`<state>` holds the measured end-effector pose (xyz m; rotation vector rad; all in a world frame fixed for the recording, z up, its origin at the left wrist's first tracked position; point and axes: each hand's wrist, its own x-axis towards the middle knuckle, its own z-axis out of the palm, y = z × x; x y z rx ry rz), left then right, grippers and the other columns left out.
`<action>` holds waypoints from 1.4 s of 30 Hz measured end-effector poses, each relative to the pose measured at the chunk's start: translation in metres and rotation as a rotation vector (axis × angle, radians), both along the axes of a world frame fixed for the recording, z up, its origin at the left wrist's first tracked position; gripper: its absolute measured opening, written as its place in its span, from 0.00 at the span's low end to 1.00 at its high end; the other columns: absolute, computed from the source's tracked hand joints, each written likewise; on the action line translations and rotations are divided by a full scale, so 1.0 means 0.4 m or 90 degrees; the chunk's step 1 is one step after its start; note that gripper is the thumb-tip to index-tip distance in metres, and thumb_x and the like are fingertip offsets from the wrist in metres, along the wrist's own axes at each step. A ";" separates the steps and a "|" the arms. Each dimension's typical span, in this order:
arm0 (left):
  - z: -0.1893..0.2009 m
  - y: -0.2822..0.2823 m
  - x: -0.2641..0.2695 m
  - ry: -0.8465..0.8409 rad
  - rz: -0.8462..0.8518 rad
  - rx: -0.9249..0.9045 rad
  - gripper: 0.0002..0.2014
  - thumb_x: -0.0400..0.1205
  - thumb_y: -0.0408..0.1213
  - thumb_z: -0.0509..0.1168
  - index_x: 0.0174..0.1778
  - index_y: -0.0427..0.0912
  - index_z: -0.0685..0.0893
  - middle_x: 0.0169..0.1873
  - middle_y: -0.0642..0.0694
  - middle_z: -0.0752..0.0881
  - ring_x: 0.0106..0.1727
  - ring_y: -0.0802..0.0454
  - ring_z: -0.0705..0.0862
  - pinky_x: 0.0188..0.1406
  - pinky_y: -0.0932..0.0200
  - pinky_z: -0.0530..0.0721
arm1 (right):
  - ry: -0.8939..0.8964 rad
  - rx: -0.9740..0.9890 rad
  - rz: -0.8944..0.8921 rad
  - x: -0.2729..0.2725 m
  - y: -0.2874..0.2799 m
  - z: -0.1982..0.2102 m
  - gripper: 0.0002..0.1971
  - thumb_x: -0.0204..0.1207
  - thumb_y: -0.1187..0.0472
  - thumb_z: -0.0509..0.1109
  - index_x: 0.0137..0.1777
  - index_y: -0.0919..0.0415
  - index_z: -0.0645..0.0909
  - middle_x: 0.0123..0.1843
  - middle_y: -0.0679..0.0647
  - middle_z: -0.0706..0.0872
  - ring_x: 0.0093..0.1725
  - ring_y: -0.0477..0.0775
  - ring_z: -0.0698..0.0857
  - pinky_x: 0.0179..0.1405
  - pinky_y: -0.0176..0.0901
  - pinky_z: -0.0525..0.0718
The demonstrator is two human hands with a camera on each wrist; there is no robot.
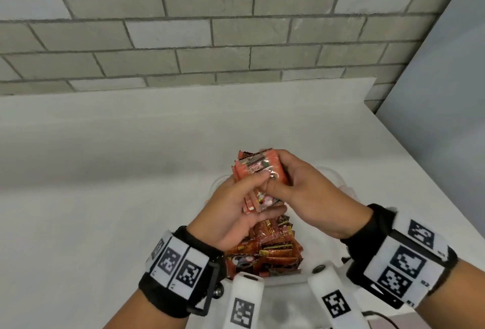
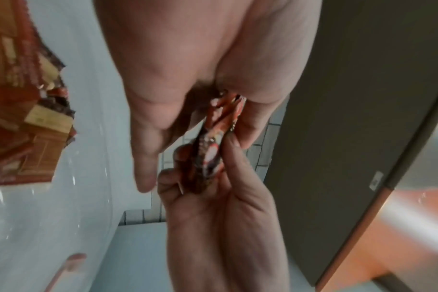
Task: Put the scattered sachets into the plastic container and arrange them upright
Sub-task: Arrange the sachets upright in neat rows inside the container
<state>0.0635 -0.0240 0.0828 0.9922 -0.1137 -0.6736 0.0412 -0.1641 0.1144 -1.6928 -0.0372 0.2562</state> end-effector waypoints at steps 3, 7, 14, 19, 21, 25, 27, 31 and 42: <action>-0.017 0.007 -0.001 0.055 0.002 -0.064 0.17 0.78 0.36 0.65 0.62 0.34 0.83 0.53 0.33 0.87 0.51 0.41 0.88 0.50 0.46 0.87 | -0.085 -0.287 0.035 -0.001 0.001 -0.010 0.25 0.77 0.53 0.71 0.73 0.46 0.70 0.63 0.48 0.74 0.65 0.45 0.74 0.61 0.37 0.80; -0.034 0.029 0.004 0.077 0.060 -0.067 0.23 0.76 0.36 0.59 0.67 0.37 0.80 0.48 0.29 0.87 0.52 0.36 0.87 0.58 0.42 0.83 | -0.139 -0.377 -0.002 -0.020 -0.035 -0.037 0.28 0.72 0.40 0.68 0.72 0.41 0.69 0.63 0.42 0.70 0.60 0.36 0.68 0.54 0.24 0.69; -0.049 0.082 0.027 0.091 0.096 -0.106 0.24 0.75 0.36 0.58 0.66 0.33 0.80 0.37 0.33 0.86 0.39 0.38 0.87 0.44 0.44 0.90 | -0.038 -0.595 0.331 -0.065 -0.079 -0.123 0.22 0.73 0.50 0.75 0.65 0.50 0.76 0.54 0.41 0.77 0.47 0.36 0.75 0.46 0.25 0.73; -0.049 0.079 0.030 0.099 0.093 -0.084 0.23 0.75 0.35 0.57 0.67 0.35 0.79 0.36 0.34 0.86 0.41 0.36 0.88 0.41 0.47 0.90 | -0.057 -0.652 0.338 -0.062 -0.060 -0.148 0.14 0.76 0.54 0.70 0.61 0.53 0.77 0.57 0.47 0.77 0.52 0.48 0.77 0.50 0.39 0.76; -0.051 0.079 0.031 0.099 0.086 -0.075 0.23 0.74 0.35 0.58 0.65 0.35 0.81 0.34 0.35 0.85 0.39 0.36 0.88 0.40 0.48 0.90 | -0.071 -0.640 0.326 -0.065 -0.056 -0.151 0.12 0.79 0.59 0.66 0.60 0.57 0.77 0.55 0.49 0.76 0.49 0.49 0.76 0.46 0.39 0.73; -0.055 0.078 0.036 0.093 0.076 -0.050 0.23 0.72 0.37 0.59 0.63 0.37 0.83 0.34 0.37 0.85 0.36 0.38 0.87 0.39 0.50 0.89 | -0.104 -0.666 0.317 -0.067 -0.061 -0.158 0.09 0.79 0.60 0.64 0.57 0.60 0.77 0.51 0.50 0.72 0.47 0.48 0.71 0.42 0.35 0.67; -0.056 0.076 0.038 0.092 0.076 -0.043 0.23 0.72 0.37 0.60 0.62 0.38 0.84 0.34 0.38 0.85 0.34 0.40 0.87 0.38 0.51 0.89 | -0.100 -0.661 0.317 -0.066 -0.063 -0.156 0.04 0.79 0.60 0.64 0.50 0.59 0.76 0.47 0.48 0.70 0.44 0.48 0.70 0.38 0.35 0.66; -0.055 0.074 0.039 0.085 0.071 -0.033 0.21 0.73 0.38 0.60 0.62 0.38 0.84 0.34 0.38 0.84 0.33 0.40 0.86 0.37 0.52 0.87 | -0.080 -0.642 0.311 -0.062 -0.075 -0.149 0.06 0.79 0.59 0.64 0.47 0.63 0.75 0.45 0.54 0.79 0.42 0.54 0.76 0.42 0.43 0.74; -0.048 0.083 0.052 0.079 0.040 -0.006 0.23 0.76 0.46 0.64 0.66 0.41 0.80 0.34 0.38 0.84 0.33 0.41 0.85 0.33 0.51 0.87 | -0.071 -0.413 0.162 -0.027 -0.148 -0.015 0.06 0.79 0.61 0.68 0.44 0.49 0.77 0.38 0.50 0.87 0.38 0.51 0.84 0.37 0.39 0.78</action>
